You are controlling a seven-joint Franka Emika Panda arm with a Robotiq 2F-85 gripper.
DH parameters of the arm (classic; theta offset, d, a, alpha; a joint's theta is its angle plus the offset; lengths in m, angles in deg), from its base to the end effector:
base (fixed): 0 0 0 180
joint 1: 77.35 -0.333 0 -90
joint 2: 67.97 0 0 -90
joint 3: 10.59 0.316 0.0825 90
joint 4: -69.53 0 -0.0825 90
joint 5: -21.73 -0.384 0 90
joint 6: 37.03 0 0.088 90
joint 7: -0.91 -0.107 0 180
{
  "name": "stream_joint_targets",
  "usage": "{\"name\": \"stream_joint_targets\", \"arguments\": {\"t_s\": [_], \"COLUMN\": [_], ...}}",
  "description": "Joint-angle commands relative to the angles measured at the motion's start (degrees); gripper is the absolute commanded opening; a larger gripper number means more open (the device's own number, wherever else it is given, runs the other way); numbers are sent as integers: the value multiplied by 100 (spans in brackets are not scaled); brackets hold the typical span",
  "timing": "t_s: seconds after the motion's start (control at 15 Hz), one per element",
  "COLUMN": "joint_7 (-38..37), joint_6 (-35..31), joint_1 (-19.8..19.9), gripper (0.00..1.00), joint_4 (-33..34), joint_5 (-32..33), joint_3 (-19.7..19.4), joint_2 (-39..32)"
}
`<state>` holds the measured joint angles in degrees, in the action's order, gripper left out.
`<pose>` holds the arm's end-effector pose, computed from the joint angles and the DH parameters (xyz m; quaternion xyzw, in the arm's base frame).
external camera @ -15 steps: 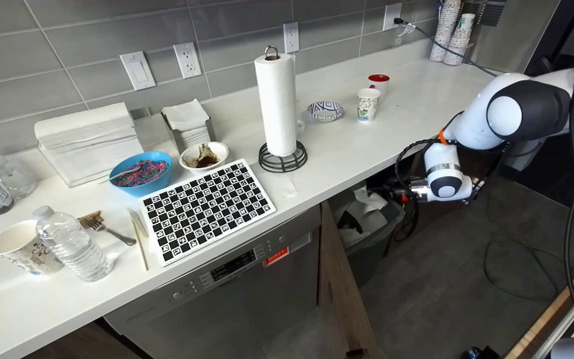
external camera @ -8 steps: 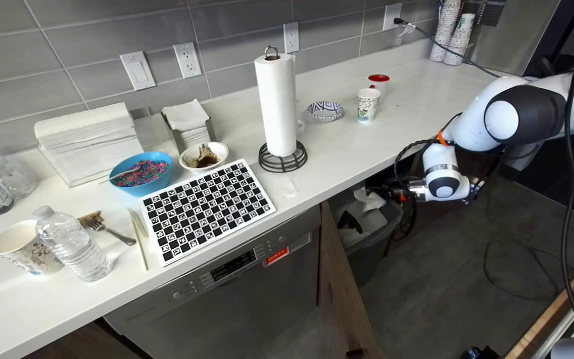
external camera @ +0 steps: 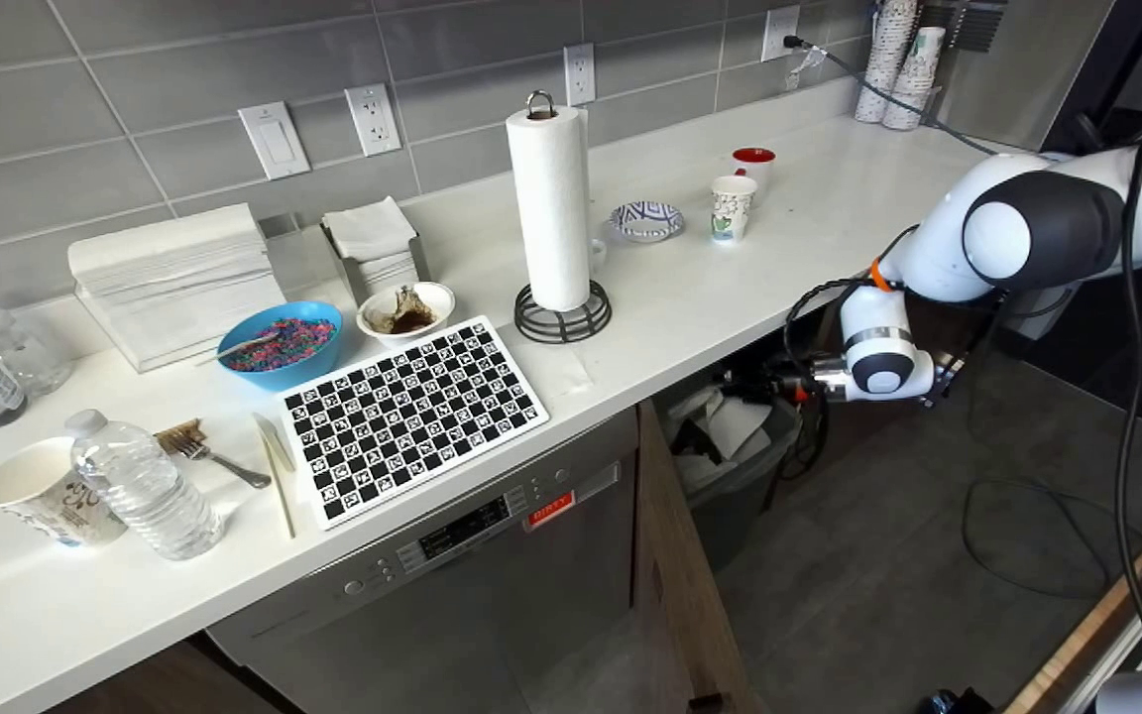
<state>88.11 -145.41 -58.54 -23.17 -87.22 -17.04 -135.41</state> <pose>0.5647 -0.1889 -0.0610 -0.7791 0.1858 -0.3204 0.5058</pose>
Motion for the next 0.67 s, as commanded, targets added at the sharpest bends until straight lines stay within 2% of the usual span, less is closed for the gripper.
{"name": "stream_joint_targets", "arguments": {"t_s": [0.0, 0.13, 0.6], "joint_7": [-182, -189, -862], "joint_6": [184, 226, 378], "joint_1": [-64, -52, -181], "gripper": [84, 99, 100], "joint_4": [173, 90, -438], "joint_5": [-114, -121, 127], "joint_3": [-82, -70, -165], "joint_2": [-150, -88, 220]}}
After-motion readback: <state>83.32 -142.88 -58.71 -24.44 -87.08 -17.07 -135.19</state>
